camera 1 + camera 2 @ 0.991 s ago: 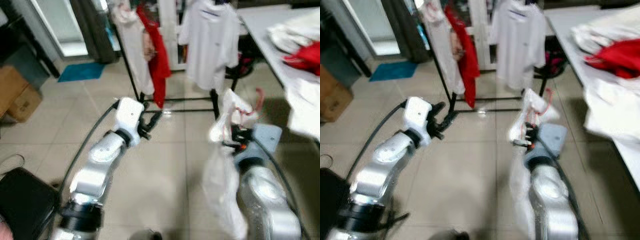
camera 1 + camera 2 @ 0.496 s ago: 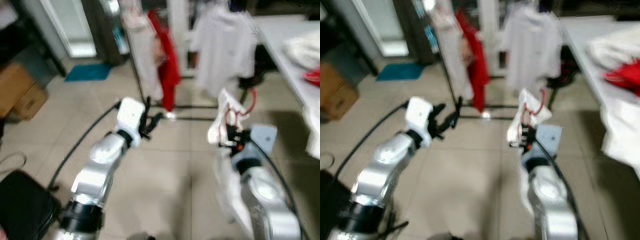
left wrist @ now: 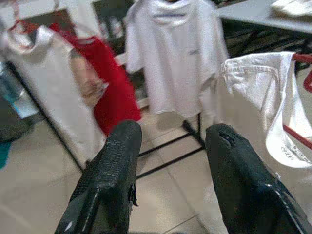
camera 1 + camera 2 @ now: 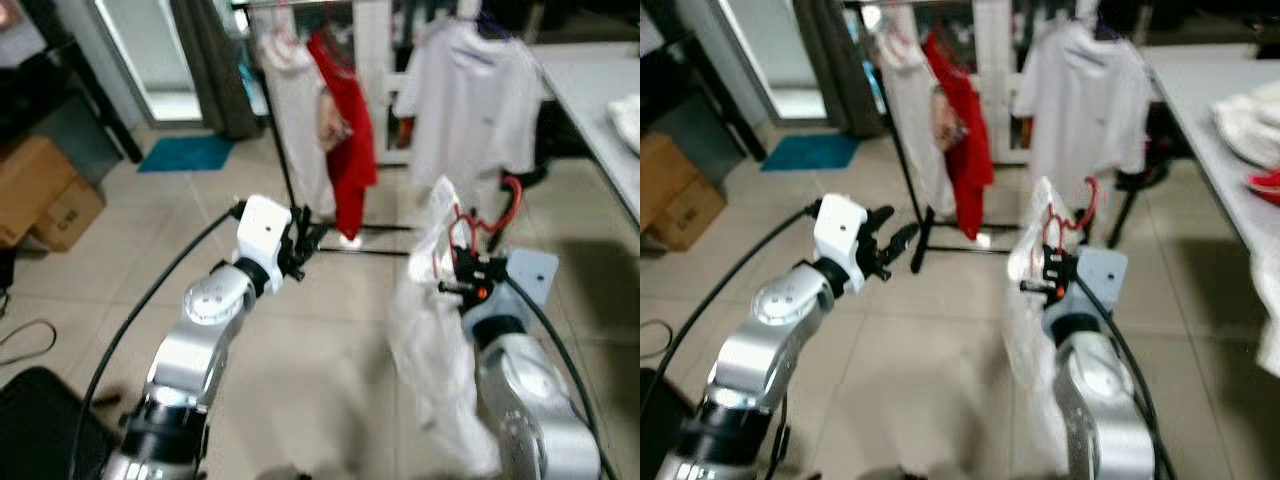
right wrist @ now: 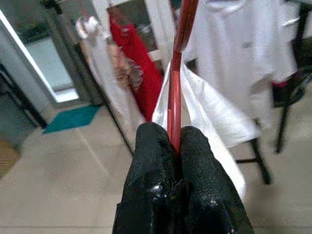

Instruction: Hang hanger

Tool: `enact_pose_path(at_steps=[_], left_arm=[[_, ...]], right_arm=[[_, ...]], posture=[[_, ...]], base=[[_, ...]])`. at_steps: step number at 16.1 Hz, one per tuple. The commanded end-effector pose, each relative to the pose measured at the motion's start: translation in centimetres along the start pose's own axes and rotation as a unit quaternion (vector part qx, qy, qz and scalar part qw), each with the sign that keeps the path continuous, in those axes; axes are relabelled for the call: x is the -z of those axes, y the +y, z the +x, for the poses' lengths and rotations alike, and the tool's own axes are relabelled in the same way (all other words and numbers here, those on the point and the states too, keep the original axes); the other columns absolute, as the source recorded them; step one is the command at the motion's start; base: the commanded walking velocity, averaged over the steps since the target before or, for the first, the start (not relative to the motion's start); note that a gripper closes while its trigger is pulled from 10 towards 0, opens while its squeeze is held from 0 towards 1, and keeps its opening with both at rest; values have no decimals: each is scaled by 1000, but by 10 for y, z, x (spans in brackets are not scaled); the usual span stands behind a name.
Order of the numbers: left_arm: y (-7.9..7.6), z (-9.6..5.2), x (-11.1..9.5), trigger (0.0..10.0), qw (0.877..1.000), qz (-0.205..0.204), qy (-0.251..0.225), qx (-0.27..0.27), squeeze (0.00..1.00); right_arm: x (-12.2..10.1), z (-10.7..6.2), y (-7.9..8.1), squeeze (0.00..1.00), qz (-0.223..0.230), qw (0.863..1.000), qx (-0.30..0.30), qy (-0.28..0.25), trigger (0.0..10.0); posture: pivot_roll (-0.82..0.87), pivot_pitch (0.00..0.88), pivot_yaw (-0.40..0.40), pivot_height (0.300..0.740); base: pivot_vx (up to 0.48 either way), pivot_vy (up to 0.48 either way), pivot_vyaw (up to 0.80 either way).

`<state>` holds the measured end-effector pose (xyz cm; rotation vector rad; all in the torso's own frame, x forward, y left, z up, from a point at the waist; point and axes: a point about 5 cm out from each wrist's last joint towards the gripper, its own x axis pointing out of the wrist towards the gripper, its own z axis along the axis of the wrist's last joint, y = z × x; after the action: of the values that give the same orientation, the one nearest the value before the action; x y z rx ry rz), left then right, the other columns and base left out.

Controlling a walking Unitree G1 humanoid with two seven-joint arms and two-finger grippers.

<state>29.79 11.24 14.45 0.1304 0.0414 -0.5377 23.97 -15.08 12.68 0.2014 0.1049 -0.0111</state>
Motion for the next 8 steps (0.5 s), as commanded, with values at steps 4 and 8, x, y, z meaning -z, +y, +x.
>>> enact_pose_path(at_steps=[4,8], left_arm=[[4,-1,-4,10000,1000,1,-6,-3,0],[4,-1,-4,10000,1000,3,-5,-2,0]], right_arm=[[-7,0,2,0,-2,1000,-5,-17,10000],[-7,0,3,0,-2,1000,-6,-16,10000]], posture=[[-62,51,124,740],[-61,52,125,740]], base=[[343,0,0],[341,0,0]])
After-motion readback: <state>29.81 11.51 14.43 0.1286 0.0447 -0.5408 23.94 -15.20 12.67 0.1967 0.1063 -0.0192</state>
